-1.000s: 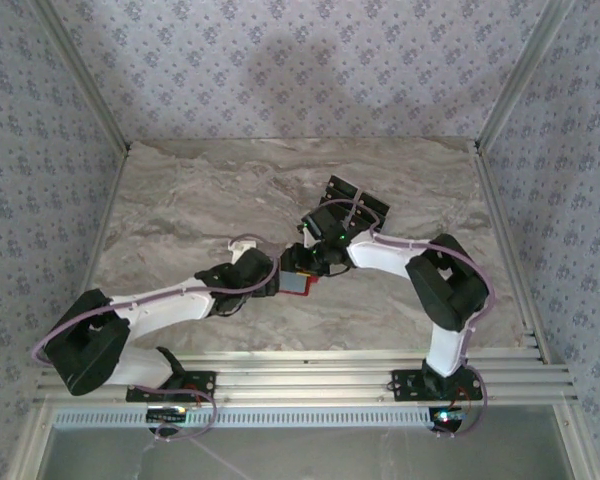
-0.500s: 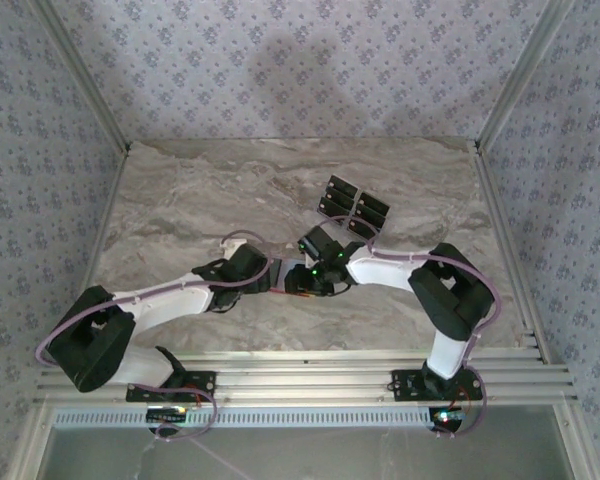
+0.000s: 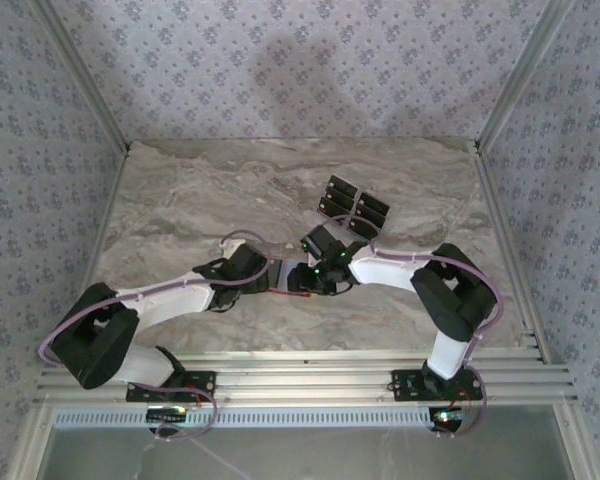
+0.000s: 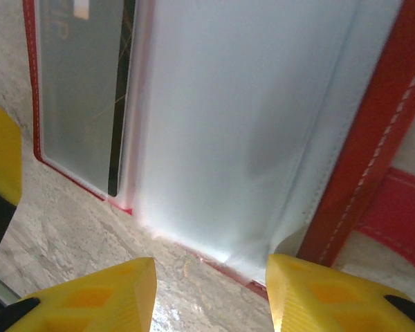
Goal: Put the credit cards into the card holder
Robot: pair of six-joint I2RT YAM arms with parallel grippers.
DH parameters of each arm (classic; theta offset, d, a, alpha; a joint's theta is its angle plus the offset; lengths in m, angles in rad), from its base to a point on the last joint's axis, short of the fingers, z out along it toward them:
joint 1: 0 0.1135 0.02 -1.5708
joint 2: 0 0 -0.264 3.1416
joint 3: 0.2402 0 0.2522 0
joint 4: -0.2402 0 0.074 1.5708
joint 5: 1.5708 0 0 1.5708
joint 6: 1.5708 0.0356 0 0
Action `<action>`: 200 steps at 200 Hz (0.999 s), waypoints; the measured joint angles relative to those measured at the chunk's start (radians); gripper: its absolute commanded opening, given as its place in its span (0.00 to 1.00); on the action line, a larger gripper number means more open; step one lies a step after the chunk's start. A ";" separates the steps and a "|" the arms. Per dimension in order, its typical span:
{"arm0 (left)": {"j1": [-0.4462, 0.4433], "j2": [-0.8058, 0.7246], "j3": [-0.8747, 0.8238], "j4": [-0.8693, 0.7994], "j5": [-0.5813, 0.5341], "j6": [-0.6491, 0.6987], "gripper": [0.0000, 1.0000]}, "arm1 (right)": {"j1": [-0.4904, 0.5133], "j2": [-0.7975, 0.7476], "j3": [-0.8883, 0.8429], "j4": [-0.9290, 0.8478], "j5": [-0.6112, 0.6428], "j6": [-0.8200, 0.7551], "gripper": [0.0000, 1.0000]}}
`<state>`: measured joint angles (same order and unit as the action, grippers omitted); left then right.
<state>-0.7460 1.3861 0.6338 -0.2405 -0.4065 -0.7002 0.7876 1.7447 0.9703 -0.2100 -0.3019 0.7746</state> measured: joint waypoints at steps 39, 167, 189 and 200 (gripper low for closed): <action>0.000 0.009 0.003 0.005 0.018 0.001 1.00 | -0.050 0.008 0.003 0.000 -0.006 -0.007 0.47; -0.023 0.011 0.014 0.009 0.055 0.000 1.00 | -0.108 0.087 0.234 -0.113 -0.008 -0.137 0.47; -0.034 0.013 0.026 0.008 0.054 -0.001 1.00 | -0.116 0.131 0.251 -0.113 -0.010 -0.148 0.48; -0.039 0.015 0.032 0.008 0.054 -0.001 1.00 | -0.116 0.146 0.252 -0.113 -0.013 -0.151 0.47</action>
<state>-0.7853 1.4010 0.6659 -0.2321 -0.3523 -0.7010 0.6716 1.8908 1.2221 -0.3233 -0.3149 0.6231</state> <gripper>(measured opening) 0.997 0.475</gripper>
